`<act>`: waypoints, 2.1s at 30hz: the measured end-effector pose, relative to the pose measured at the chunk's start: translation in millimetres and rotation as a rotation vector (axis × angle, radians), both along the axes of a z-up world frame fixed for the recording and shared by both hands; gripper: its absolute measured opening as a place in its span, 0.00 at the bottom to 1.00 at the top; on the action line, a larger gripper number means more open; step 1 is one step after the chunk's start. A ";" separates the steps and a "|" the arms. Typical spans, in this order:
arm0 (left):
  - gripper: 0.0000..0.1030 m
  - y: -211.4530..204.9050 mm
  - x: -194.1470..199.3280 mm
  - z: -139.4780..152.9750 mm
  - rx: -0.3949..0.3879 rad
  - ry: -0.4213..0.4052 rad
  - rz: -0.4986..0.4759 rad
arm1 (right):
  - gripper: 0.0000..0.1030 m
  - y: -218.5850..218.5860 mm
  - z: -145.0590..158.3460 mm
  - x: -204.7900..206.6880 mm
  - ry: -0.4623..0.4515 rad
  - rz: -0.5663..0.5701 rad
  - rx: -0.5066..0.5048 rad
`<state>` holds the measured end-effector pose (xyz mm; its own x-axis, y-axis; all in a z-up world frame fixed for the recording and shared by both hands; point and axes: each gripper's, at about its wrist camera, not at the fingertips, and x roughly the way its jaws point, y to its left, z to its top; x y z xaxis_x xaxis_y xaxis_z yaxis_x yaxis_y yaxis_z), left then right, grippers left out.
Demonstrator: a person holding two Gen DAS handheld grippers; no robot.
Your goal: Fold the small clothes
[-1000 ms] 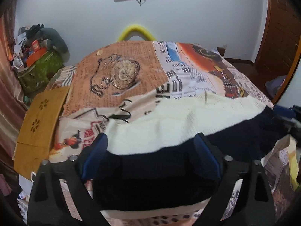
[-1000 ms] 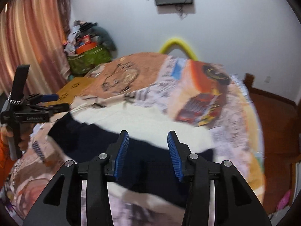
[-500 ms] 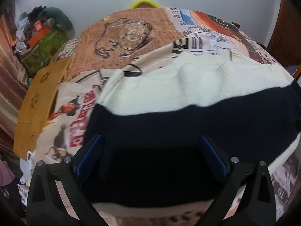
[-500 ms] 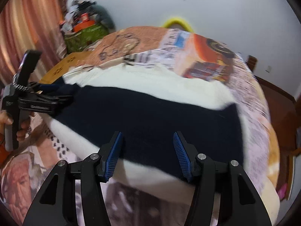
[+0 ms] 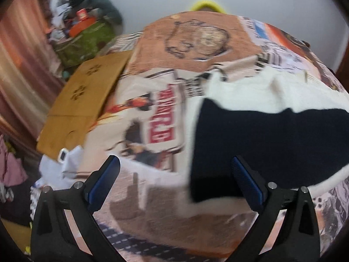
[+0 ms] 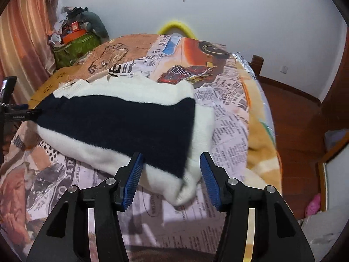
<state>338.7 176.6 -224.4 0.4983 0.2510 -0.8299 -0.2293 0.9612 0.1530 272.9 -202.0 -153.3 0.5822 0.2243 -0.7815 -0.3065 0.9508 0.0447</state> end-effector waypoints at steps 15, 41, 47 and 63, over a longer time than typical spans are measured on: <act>0.99 -1.7 -44.8 -8.8 -0.510 0.053 0.063 | 0.64 72.0 28.1 1.1 -0.099 0.116 0.062; 0.29 18.3 21.5 -36.2 -0.777 -0.039 0.213 | 0.66 107.4 -37.8 23.1 0.079 0.176 0.063; 0.26 8.6 11.1 -19.7 -0.601 -0.069 0.154 | 0.66 98.4 -30.7 13.5 0.082 0.165 0.081; 0.24 -28.2 3.8 85.7 -0.415 -0.213 0.087 | 0.66 38.5 -25.6 0.6 0.054 0.058 0.067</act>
